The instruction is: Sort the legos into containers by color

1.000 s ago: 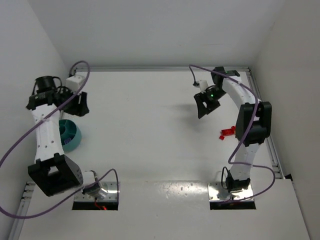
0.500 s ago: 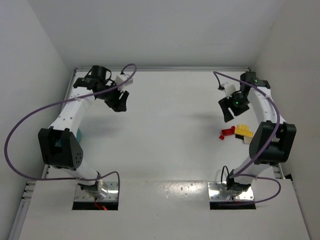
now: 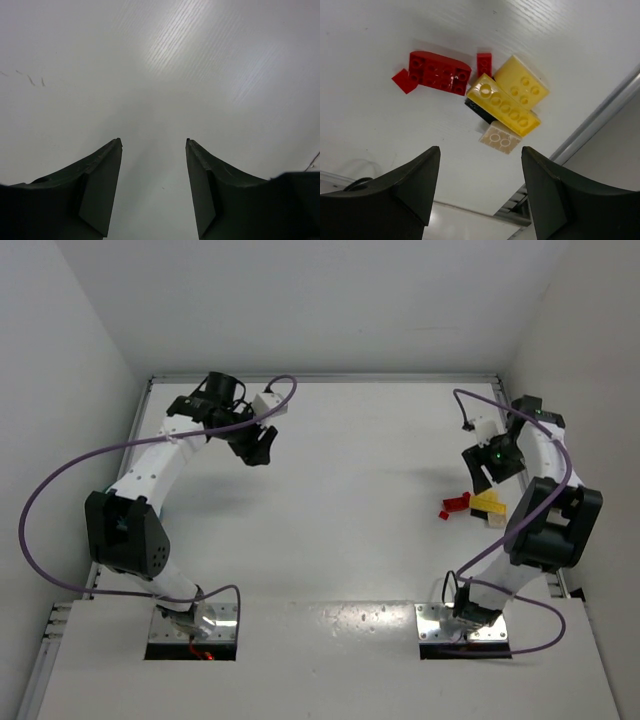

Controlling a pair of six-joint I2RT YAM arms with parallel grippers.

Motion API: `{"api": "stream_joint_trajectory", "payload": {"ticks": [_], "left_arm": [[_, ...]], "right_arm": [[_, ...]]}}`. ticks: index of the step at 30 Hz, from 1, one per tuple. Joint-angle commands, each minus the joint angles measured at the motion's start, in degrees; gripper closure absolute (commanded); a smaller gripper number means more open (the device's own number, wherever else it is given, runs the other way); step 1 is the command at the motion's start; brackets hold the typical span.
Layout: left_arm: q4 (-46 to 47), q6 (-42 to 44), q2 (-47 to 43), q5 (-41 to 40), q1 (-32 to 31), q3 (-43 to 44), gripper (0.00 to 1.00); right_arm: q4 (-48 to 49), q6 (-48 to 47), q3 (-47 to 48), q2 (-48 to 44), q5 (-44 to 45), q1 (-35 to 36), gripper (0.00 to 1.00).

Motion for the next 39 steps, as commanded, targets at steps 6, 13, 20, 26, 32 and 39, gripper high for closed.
{"api": "stream_joint_trajectory", "payload": {"ticks": [6,13,20,26,32,39], "left_arm": [[1.9,1.1,-1.1,1.4,-1.5,-0.4,0.40],[1.9,-0.8,-0.5,0.2,-2.5,0.2,0.40],[1.4,-3.2,-0.5,-1.7,-3.6,0.7,0.40],[1.4,-4.3,-0.5,-3.4,-4.6,1.9,0.40],[1.4,-5.6,0.6,-4.7,-5.8,2.9,0.40],[1.4,-6.6,1.7,-5.8,-5.8,3.6,0.40]], "right_arm": [[-6.8,-29.6,0.2,0.7,-16.3,1.2,0.33],[-11.8,-45.4,1.5,6.9,-15.1,3.9,0.32],[-7.8,-54.3,-0.7,10.6,-11.8,5.0,0.28],[-7.6,-60.9,-0.5,12.6,-9.1,5.5,0.27],[-4.3,-62.0,-1.9,14.6,-7.9,6.1,0.27],[-2.6,-62.0,-3.1,15.6,-7.8,6.6,0.27]]}}
